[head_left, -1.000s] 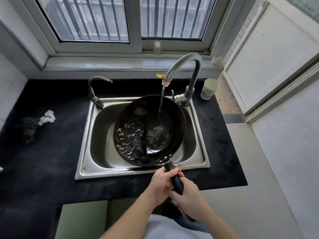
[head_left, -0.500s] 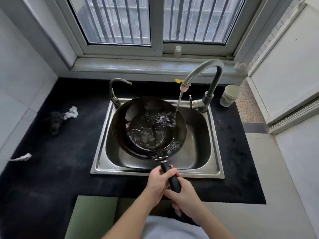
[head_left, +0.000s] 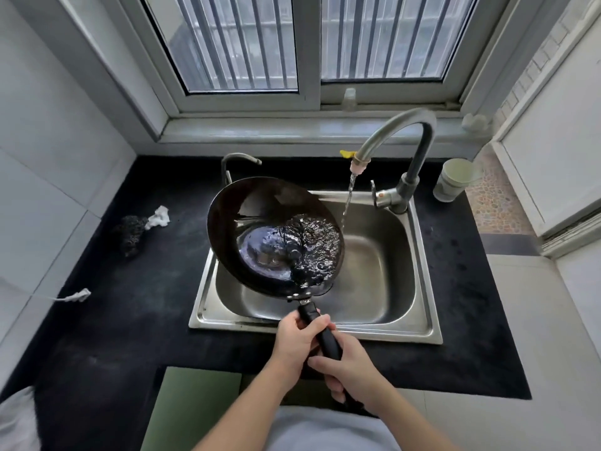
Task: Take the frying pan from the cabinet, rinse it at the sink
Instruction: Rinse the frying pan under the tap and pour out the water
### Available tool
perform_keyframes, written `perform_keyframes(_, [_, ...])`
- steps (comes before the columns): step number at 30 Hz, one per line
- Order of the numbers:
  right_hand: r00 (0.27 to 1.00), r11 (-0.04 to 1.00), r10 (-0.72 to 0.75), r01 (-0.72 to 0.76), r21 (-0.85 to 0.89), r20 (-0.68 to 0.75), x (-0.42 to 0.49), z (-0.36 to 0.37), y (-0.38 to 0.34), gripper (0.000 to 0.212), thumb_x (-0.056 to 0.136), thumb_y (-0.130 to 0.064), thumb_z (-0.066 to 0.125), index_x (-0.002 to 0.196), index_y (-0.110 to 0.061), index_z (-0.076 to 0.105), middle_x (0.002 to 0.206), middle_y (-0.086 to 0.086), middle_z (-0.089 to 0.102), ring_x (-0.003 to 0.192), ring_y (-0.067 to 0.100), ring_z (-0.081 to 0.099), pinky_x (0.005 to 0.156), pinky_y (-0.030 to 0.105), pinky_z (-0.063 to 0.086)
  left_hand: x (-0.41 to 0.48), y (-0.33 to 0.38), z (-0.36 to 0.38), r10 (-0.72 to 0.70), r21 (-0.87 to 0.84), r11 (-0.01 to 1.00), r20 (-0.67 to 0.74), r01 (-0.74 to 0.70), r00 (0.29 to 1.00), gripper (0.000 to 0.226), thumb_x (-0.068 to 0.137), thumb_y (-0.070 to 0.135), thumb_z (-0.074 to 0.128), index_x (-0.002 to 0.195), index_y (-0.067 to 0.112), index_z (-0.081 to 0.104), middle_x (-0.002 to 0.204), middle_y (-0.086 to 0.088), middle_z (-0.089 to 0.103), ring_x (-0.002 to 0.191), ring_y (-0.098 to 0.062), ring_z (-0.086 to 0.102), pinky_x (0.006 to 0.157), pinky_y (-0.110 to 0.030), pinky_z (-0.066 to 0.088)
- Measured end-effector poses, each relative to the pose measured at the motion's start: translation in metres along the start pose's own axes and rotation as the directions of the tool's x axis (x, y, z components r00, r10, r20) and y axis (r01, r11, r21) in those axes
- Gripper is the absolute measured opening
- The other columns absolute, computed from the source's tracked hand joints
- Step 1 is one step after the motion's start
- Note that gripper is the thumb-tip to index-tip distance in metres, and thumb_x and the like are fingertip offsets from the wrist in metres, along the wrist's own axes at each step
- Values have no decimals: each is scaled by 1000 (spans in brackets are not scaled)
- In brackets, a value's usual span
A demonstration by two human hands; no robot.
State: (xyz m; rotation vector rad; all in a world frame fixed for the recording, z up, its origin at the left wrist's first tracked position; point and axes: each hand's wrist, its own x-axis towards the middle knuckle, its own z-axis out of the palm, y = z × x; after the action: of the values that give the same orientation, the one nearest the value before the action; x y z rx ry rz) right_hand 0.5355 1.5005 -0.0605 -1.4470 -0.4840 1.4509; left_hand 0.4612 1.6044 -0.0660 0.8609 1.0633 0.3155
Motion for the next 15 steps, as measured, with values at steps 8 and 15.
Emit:
perform_keyframes(8, [1000,1000,-13,13,20,-8,-6,-13,-9,26,85,-4,68,103,6,52,59,6,49,37,16,40,33,23,36,6,-2,15,7,-27,1000,-2,-7,1000,25,86,-2,68,106,-13,58,79,-19,70,67,-22,70,61,-28,57])
perform_keyframes(15, [999,993,35,-34,116,-7,-20,-9,-3,27,86,-3,68,105,6,52,56,1,46,37,13,39,33,21,34,-2,-12,2,-155,-256,943,227,213,961,24,94,1,56,117,-6,59,108,-18,72,100,-25,72,97,-39,53])
